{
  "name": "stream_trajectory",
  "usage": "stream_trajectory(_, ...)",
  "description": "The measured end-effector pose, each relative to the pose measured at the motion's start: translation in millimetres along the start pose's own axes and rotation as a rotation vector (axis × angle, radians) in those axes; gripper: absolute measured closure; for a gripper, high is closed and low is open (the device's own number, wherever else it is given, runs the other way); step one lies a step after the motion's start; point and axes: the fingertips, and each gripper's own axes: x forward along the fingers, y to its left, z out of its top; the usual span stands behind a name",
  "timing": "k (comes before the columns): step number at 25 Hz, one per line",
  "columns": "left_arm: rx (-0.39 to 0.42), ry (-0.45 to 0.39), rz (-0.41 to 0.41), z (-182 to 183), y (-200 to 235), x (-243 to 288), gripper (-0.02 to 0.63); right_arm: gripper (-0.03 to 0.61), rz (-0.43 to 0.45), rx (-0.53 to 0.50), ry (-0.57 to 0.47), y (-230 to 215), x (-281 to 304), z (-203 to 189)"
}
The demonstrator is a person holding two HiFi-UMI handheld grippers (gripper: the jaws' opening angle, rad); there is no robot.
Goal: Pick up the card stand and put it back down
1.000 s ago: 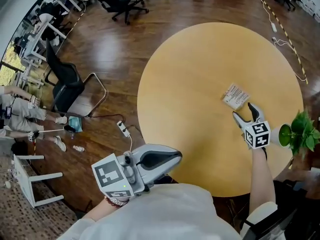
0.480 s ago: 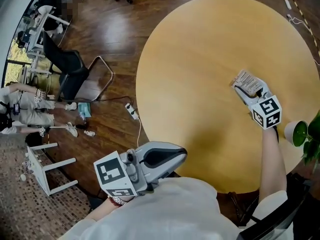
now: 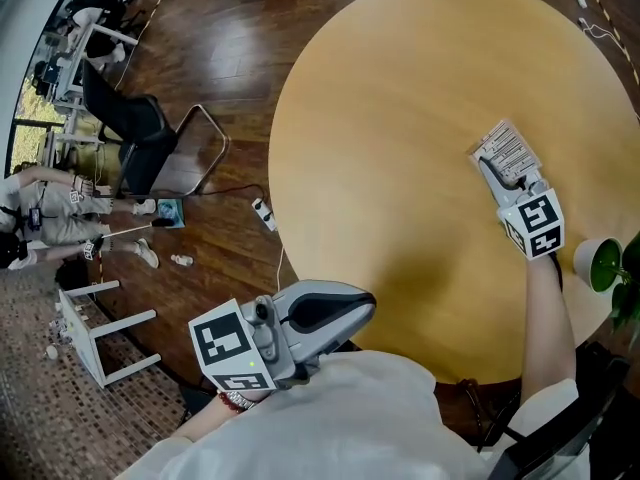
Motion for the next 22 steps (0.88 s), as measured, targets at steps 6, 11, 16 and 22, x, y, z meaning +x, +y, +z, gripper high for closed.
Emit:
stream_trajectory(6,0.021,-0.019,0.005,-1,0,-14,0.618,0.511,-0.047,0.025,-0.089,10,-27,30)
stream_trajectory(11,0.087,-0.039,0.006,-1,2,-33,0.618,0.511,-0.088,0.063,-0.203,35,-73,75)
stream_trajectory(16,0.257,0.017,-0.034,-20,-17,-53,0.62,0.511,-0.106,0.067,-0.325,95,-144,122)
stream_trajectory(22,0.344,0.024,-0.215,-53,-100,-102,0.618,0.512,-0.141,0.0,-0.389,228,-232,177)
